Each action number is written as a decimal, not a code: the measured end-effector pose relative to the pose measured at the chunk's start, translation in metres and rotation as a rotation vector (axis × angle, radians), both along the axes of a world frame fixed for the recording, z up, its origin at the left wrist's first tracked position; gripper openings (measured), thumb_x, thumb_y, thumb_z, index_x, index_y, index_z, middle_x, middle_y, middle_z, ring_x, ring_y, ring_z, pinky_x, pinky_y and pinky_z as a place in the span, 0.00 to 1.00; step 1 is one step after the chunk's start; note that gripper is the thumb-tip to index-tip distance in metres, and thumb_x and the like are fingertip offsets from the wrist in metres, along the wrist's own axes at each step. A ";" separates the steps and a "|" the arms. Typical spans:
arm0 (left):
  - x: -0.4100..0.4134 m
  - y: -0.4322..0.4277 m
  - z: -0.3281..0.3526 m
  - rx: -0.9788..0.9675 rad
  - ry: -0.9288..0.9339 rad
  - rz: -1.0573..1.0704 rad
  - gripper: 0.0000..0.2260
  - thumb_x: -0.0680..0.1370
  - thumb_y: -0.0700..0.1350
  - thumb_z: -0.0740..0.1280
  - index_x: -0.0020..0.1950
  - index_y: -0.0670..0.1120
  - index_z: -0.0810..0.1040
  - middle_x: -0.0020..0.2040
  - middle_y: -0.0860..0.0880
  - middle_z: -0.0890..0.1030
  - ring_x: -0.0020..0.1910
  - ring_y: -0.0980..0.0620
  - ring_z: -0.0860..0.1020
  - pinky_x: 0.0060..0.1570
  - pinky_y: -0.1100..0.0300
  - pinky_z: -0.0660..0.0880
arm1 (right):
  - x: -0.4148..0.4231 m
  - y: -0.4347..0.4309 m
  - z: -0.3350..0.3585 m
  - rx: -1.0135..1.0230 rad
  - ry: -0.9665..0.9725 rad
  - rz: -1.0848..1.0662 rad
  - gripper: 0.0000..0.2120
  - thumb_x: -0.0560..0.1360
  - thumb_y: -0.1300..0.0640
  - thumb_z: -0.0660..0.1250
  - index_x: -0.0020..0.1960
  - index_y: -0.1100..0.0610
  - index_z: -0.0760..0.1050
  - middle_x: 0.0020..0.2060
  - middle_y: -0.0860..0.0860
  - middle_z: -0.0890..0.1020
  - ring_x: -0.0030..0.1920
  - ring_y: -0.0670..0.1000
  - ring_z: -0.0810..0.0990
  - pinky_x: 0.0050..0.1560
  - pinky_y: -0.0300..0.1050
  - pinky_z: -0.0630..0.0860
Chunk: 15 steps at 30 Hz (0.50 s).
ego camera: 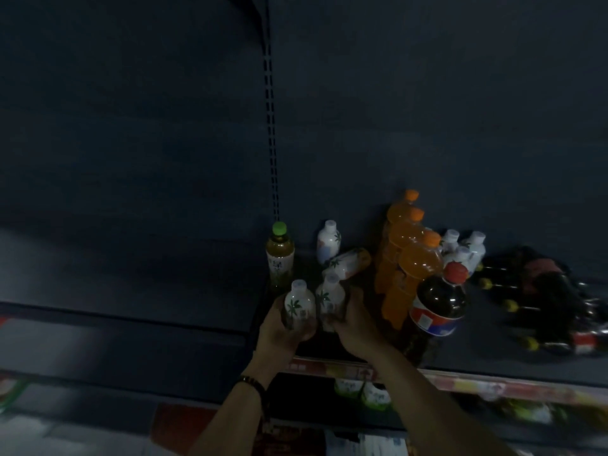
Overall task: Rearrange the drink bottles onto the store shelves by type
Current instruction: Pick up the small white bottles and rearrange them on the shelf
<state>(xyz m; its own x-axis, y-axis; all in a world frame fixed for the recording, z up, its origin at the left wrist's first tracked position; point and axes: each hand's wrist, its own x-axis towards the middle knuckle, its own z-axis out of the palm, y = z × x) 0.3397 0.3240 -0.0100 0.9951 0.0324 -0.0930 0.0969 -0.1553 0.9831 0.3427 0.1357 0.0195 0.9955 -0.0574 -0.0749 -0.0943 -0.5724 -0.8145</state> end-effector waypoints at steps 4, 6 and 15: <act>-0.015 0.002 0.031 -0.165 0.039 0.026 0.19 0.77 0.44 0.78 0.67 0.46 0.81 0.54 0.50 0.89 0.53 0.52 0.87 0.47 0.62 0.82 | -0.018 0.004 0.036 0.105 -0.078 0.062 0.25 0.82 0.52 0.72 0.75 0.44 0.65 0.66 0.39 0.76 0.70 0.45 0.76 0.67 0.40 0.72; -0.022 0.005 0.060 -0.207 0.011 0.001 0.16 0.77 0.43 0.77 0.64 0.45 0.82 0.52 0.49 0.89 0.52 0.51 0.87 0.46 0.63 0.82 | -0.029 0.006 0.066 0.125 -0.098 0.113 0.21 0.84 0.56 0.68 0.72 0.41 0.64 0.64 0.36 0.77 0.66 0.37 0.77 0.67 0.37 0.75; -0.041 -0.038 0.183 -0.341 -0.196 -0.153 0.14 0.77 0.45 0.75 0.61 0.43 0.84 0.52 0.43 0.89 0.49 0.47 0.88 0.44 0.59 0.83 | -0.080 -0.047 0.200 0.094 -0.318 0.038 0.20 0.81 0.48 0.71 0.71 0.43 0.73 0.57 0.35 0.84 0.56 0.35 0.84 0.55 0.38 0.83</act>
<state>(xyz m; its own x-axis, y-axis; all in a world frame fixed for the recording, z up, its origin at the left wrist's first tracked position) 0.2991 0.2856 0.1729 0.9861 -0.1169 0.1184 -0.0957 0.1837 0.9783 0.2628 0.0892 0.2191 0.9712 -0.0275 0.2365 0.1928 -0.4918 -0.8491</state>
